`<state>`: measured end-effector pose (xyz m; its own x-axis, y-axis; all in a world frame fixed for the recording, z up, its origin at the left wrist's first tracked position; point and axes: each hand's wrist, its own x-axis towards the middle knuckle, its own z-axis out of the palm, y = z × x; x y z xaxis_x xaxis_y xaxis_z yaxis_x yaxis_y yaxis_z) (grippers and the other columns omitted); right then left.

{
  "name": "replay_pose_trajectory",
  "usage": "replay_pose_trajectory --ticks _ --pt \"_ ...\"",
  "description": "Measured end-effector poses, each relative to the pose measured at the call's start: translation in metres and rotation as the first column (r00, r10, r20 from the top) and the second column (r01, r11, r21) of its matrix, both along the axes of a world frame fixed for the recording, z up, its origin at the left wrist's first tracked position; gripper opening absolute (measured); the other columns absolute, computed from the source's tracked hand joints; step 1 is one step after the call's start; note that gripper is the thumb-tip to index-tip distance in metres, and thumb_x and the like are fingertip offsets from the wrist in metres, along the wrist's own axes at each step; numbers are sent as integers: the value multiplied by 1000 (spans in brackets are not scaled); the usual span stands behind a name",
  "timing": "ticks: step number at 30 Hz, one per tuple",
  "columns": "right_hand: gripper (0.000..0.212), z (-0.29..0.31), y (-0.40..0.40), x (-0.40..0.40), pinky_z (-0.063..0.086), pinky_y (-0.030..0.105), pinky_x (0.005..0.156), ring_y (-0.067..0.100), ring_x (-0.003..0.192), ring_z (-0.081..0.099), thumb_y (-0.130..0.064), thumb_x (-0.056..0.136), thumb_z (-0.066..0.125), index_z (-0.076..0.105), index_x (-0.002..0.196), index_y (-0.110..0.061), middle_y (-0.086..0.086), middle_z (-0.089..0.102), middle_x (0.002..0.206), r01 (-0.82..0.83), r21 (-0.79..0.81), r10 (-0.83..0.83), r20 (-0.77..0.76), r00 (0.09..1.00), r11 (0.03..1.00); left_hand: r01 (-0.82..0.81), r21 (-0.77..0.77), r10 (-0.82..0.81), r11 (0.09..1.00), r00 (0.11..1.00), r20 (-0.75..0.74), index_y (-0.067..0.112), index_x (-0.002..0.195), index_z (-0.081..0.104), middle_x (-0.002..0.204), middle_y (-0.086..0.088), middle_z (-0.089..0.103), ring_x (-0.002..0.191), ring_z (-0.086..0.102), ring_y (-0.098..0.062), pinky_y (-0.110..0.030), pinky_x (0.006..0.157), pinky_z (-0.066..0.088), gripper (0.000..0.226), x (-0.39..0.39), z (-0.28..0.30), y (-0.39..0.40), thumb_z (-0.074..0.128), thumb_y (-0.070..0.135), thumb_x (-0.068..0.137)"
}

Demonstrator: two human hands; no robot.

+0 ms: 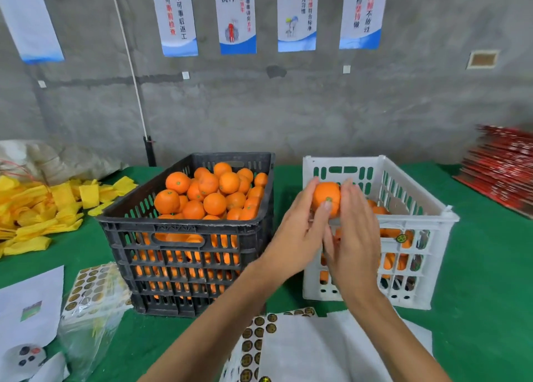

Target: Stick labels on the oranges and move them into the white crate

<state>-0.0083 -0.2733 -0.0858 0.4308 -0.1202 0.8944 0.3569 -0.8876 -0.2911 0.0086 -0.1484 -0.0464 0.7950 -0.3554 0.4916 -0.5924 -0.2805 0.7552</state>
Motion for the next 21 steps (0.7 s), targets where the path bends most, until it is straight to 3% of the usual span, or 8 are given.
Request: replay_pose_trajectory --ticks 2,5,8,11,13,15,17,21 --pt "71 15 -12 13 23 49 125 29 156 18 -19 102 61 23 160 -2 16 21 167 126 -26 -129 -136 982 992 -40 179 20 983 994 110 20 164 22 163 -6 36 145 41 -16 -34 123 34 58 14 20 -13 42 35 111" --pt "66 20 -21 30 16 52 127 35 157 7 -23 104 53 24 160 -3 21 11 168 218 -140 -250 -276 928 966 -165 386 83 907 972 222 12 159 35 161 -7 40 148 37 -20 -33 124 30 52 38 36 -10 46 25 110" --pt "53 14 -17 42 20 46 126 33 151 31 -37 107 42 49 149 -5 19 40 159 176 -227 -247 -335 909 958 -341 512 284 789 940 189 9 148 48 151 -14 51 140 45 -32 -46 114 42 46 68 46 22 46 31 109" --pt "43 6 -7 47 42 43 102 28 110 66 -40 107 39 72 111 -14 8 74 110 135 -251 -214 -322 922 958 -319 732 480 602 877 -12 9 153 40 156 -17 45 143 40 -41 -52 115 38 58 105 50 71 38 46 109" --pt "47 1 -3 50 44 41 90 23 91 66 -43 105 40 76 97 -14 3 76 92 163 -274 -241 -282 929 948 -269 835 579 480 812 -71 11 160 31 164 -18 35 150 33 -42 -54 121 30 67 128 47 107 36 53 108" --pt "45 -3 -1 53 45 40 89 23 91 66 -42 102 45 78 98 -12 4 77 91 177 -254 -244 -264 933 951 -253 888 649 385 758 -65 15 162 29 166 -16 32 150 34 -40 -53 120 34 70 148 41 145 46 49 104" --pt "43 -8 0 58 45 40 90 23 92 67 -41 100 48 79 101 -11 5 77 93 202 -229 -255 -229 939 952 -208 888 654 411 746 -127 22 164 23 169 -12 28 147 39 -38 -50 114 42 73 163 38 176 55 42 103" --pt "40 -20 0 71 43 39 89 22 89 65 -39 100 50 78 99 -11 4 76 91 228 -167 -247 -101 964 959 -150 779 586 609 748 -313 41 160 29 164 -9 34 129 53 -34 -49 102 54 71 184 30 192 66 36 100"
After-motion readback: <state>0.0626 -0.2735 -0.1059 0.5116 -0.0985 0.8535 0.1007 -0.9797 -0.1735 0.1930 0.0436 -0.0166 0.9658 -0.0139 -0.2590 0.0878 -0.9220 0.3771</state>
